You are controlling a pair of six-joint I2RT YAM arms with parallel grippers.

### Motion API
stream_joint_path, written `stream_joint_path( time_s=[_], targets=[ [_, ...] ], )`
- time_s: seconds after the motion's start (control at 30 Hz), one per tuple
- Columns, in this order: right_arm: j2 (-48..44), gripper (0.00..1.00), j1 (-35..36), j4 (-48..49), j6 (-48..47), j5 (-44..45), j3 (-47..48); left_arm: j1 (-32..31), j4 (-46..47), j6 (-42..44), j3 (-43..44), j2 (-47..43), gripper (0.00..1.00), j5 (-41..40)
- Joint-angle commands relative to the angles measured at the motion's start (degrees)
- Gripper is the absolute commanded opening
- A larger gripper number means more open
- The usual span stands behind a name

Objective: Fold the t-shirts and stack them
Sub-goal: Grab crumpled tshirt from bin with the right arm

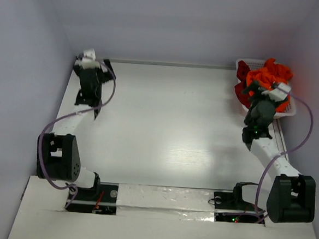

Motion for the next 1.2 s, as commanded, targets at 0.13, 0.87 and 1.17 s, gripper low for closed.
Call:
stream_joint_path(
  time_s=[0.13, 0.87, 1.17],
  targets=[
    [-2.23, 1.0, 0.42, -44.2, 8.86, -3.45, 37.88, -0.32, -34.27, -17.3, 30.31, -8.17, 0.99, -1.9],
    [32.14, 0.89, -1.42, -100.35, 19.5, 8.58, 87.08, -3.91, -68.65, -18.29, 57.3, 5.17, 0.99, 18.97],
    [36.64, 0.61, -5.55, -102.99, 24.87, 8.22, 79.27, -6.2, -69.51, -18.73, 57.73, 4.2, 0.99, 22.05]
  ],
)
